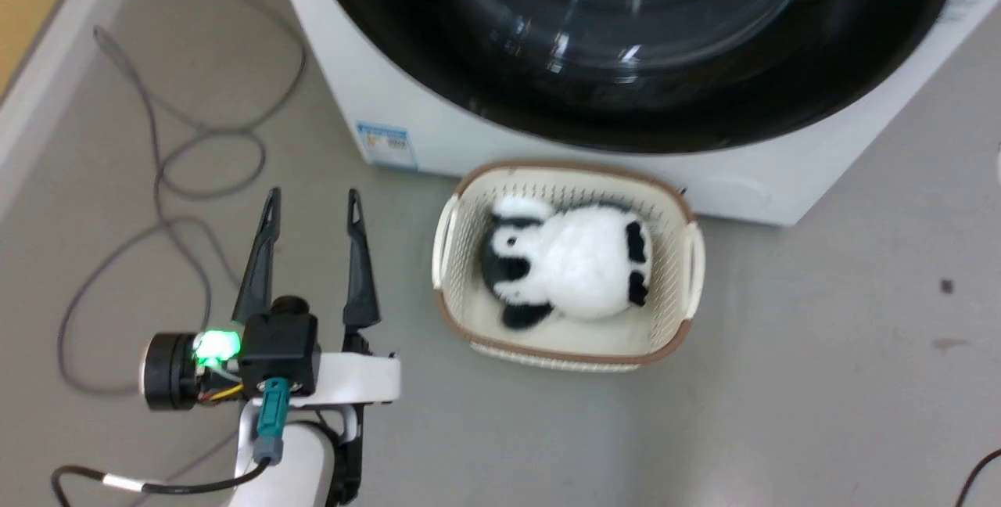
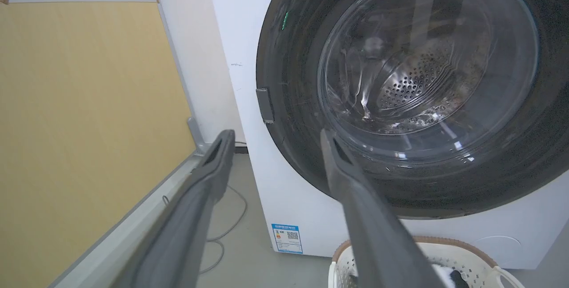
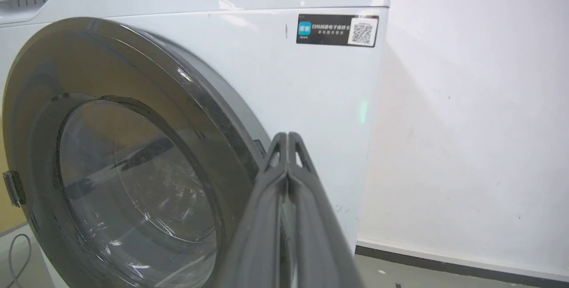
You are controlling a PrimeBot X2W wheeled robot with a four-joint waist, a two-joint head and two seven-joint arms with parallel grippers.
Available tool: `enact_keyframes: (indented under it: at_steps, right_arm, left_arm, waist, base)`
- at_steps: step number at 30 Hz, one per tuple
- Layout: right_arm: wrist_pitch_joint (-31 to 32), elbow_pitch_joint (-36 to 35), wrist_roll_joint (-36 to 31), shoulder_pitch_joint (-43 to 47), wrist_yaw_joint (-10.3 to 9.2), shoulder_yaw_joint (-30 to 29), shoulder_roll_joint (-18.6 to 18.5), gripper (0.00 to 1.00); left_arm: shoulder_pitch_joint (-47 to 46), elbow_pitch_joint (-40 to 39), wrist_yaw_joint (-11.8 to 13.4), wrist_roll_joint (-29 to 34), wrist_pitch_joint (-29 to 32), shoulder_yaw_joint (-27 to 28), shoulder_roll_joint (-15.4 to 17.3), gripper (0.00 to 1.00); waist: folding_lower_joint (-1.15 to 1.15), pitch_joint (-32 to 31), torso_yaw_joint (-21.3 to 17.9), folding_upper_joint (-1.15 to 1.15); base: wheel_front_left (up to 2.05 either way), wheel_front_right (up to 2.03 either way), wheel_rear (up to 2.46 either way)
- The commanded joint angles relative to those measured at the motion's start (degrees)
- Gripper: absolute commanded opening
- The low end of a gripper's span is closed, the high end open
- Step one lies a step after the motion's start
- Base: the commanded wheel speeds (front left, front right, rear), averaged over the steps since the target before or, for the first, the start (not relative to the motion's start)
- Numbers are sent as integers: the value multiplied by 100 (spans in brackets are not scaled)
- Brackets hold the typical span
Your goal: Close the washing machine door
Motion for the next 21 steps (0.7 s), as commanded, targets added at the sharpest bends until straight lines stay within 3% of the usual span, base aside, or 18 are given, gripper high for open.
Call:
enact_keyframes:
  at_steps: [1,4,5,6,7,17,21]
  right_arm:
    - [-25,-159,-92,178,-4,-90,127,0]
    - [-25,-657,-384,606,-4,-270,428,0]
    - [-25,-752,-430,737,-4,-307,531,21]
    - [-25,-837,-472,871,-4,-329,629,84]
    - [-25,-915,-538,1004,-4,-346,710,100]
    - [-25,-1439,-933,2416,-4,-124,1628,100]
    - [-25,-1507,-950,2840,-4,91,1784,100]
  left_arm:
    - [82,16,1,-36,-25,31,41,100]
    - [215,46,-14,-57,-25,84,69,100]
    - [256,56,-22,-62,-25,100,80,100]
    - [302,64,-31,-66,-25,115,90,100]
    - [352,78,-39,-71,-25,133,103,100]
    - [865,159,-185,-119,-25,213,126,100]
    - [1053,168,-240,-140,-25,264,130,100]
  waist:
    - [0,-313,-204,0]
    - [0,-559,-307,0]
    - [0,-636,-343,0]
    - [0,-706,-379,0]
    - [0,-781,-421,0]
    - [0,-1387,-764,0]
    - [0,-1513,-883,0]
  base:
    - [0,0,0]
    - [0,0,0]
    - [0,0,0]
    - [0,0,0]
    - [0,0,0]
    - [0,0,0]
    - [0,0,0]
